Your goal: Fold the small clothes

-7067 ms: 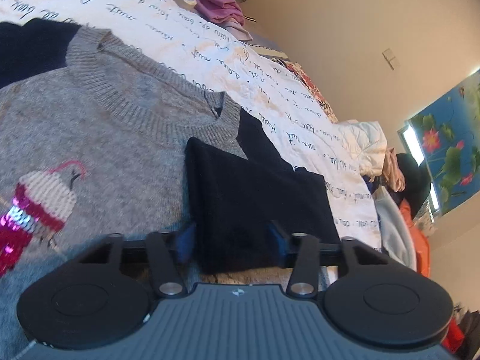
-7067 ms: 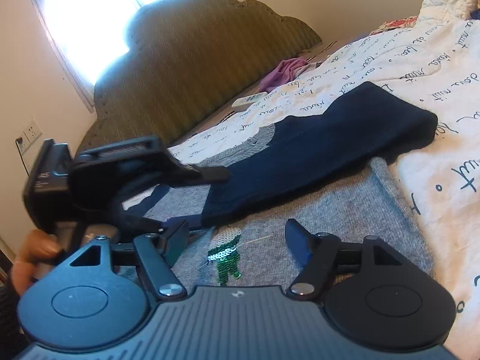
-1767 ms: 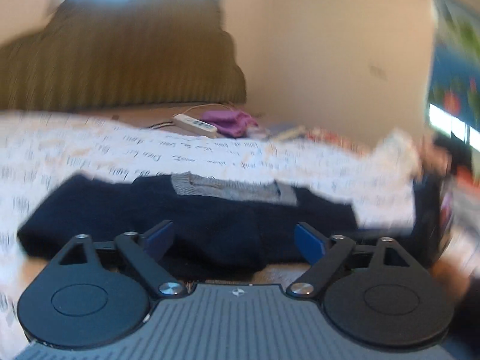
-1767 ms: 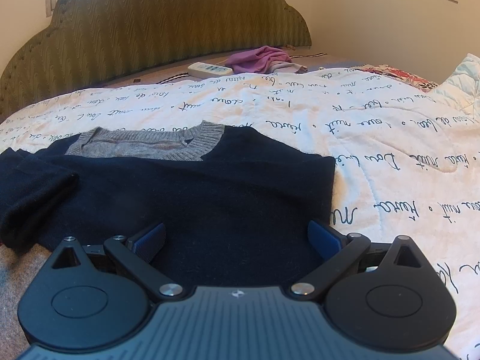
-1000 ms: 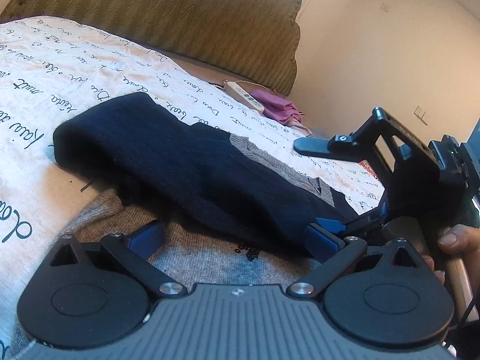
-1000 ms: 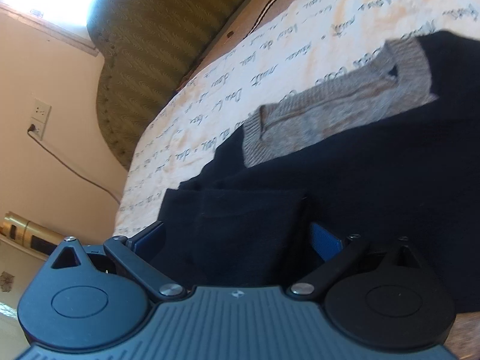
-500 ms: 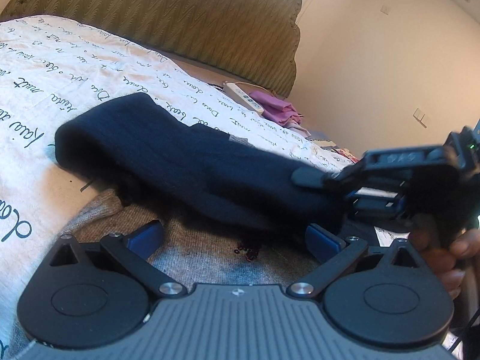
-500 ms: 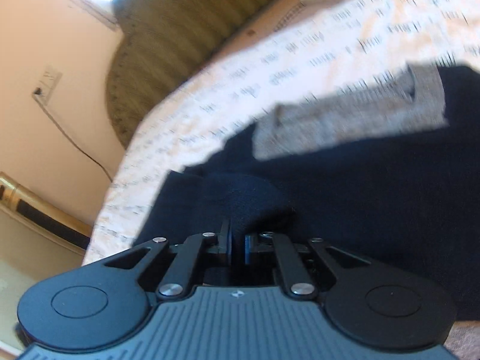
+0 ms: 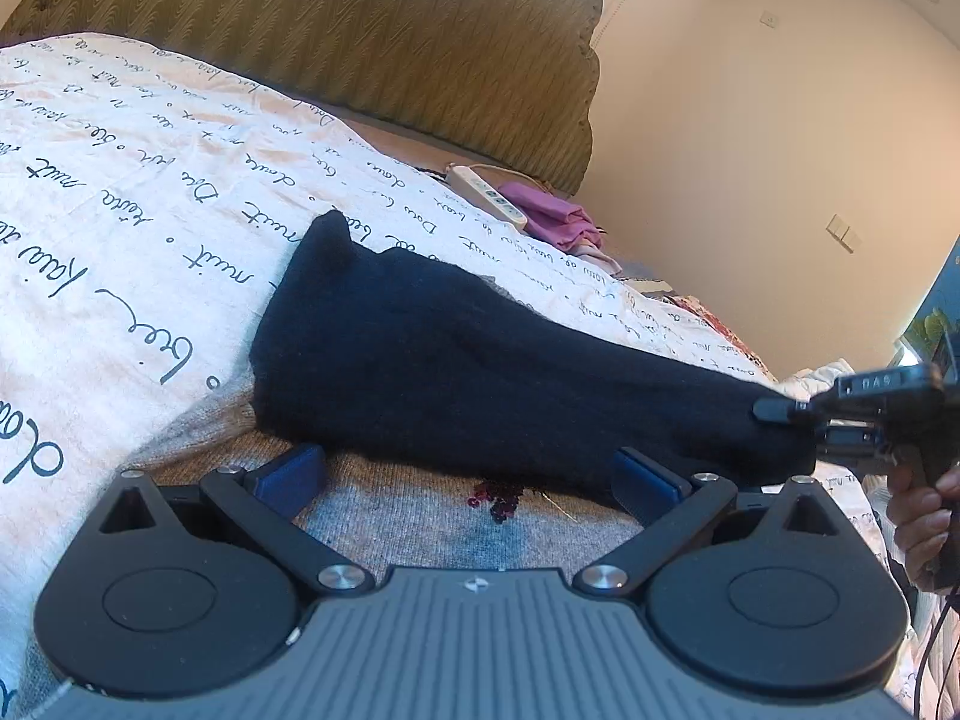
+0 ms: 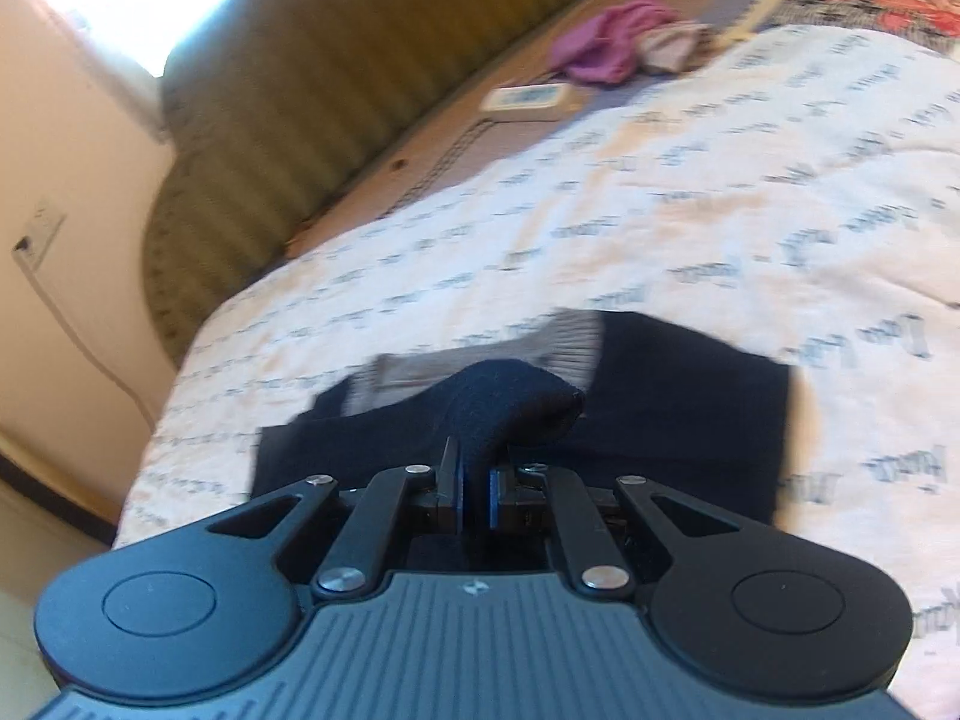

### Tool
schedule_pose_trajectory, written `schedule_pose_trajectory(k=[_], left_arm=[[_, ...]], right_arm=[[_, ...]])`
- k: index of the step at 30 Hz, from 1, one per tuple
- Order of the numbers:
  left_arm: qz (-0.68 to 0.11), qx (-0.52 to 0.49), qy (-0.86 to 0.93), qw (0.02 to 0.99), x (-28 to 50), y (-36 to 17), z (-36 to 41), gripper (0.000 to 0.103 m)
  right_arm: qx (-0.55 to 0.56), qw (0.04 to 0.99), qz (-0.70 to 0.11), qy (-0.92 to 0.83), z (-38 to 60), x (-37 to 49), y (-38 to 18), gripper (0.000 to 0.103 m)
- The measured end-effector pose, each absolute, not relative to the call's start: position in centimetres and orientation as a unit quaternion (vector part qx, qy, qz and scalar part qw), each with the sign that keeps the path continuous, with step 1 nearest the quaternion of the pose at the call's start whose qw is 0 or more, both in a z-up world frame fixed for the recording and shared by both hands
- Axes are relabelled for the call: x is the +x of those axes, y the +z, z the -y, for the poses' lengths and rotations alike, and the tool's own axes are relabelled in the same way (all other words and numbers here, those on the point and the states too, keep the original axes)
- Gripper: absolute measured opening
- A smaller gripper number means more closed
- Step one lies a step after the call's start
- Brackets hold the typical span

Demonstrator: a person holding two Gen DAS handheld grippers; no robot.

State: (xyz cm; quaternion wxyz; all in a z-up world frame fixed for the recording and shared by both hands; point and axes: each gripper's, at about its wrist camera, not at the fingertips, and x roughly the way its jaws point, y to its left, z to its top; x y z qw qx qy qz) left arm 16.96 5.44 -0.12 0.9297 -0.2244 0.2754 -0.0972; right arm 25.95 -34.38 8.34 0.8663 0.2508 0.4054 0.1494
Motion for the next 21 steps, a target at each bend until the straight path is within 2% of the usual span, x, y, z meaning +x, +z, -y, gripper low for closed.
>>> schedule_pose_trajectory(k=[18,20,21], left_arm=[[-0.278,-0.216,-0.095,0.931,17.0,-0.2,-5.3,0.102],[-0.278,-0.199,-0.089,0.936,16.8,0.2,-5.0,0.101],[-0.277,-0.180,-0.083,0.940,16.5,0.8,-4.6,0.101]], right_arm=[[0.282,0.851,-0.429,0.106,38.6,25.1,2.3,0.007],[0.304,0.850,-0.417,0.107,39.0,24.8,2.1,0.011],[0.323,0.846,-0.411,0.106,39.4,24.6,2.1,0.018]])
